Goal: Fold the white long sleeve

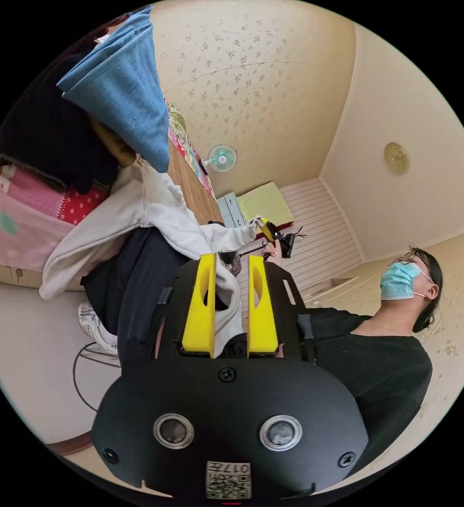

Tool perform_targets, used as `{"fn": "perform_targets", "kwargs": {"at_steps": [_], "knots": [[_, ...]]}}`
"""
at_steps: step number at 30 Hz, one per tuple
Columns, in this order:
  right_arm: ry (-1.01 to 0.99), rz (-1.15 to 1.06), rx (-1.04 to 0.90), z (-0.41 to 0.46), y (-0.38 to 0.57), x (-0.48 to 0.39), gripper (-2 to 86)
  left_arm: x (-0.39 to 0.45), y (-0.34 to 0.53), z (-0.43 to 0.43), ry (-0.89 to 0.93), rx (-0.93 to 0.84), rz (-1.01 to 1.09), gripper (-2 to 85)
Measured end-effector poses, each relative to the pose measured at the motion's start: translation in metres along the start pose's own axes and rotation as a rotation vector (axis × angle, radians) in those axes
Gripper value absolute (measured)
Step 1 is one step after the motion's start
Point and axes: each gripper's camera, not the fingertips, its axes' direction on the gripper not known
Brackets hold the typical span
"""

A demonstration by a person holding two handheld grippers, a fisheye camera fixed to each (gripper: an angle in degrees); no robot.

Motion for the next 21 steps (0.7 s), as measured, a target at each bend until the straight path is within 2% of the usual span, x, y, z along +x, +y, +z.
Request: {"fn": "perform_targets", "kwargs": {"at_steps": [5,7,9,11,16,18,19,21], "knots": [[-0.317,-0.145,-0.122,0.088,-0.048,-0.044,8.8,-0.011,-0.026,-0.035,0.028,0.011,-0.036,9.8],[-0.429,-0.119,-0.193,0.136,-0.055,-0.040,11.1,-0.015,-0.037,-0.052,0.040,0.009,-0.044,9.9],[-0.444,-0.084,-0.194,0.152,-0.050,-0.030,11.9,-0.017,-0.051,-0.080,0.027,0.010,-0.048,10.0],[-0.370,-0.047,-0.183,0.160,-0.038,-0.019,12.1,-0.023,-0.062,-0.103,0.002,0.012,-0.062,10.1],[0.079,0.040,-0.271,0.195,0.007,0.019,12.0,-0.071,-0.090,-0.162,-0.060,0.070,-0.148,11.0],[0.181,0.054,-0.339,0.215,0.023,0.029,11.7,-0.133,-0.099,-0.191,-0.099,0.158,-0.299,11.3],[0.227,0.068,-0.383,0.228,0.033,0.036,11.3,-0.152,-0.100,-0.196,-0.080,0.186,-0.344,12.1],[0.250,0.093,-0.408,0.244,0.049,0.045,10.6,-0.234,-0.101,-0.207,0.076,0.295,-0.532,15.2]]}}
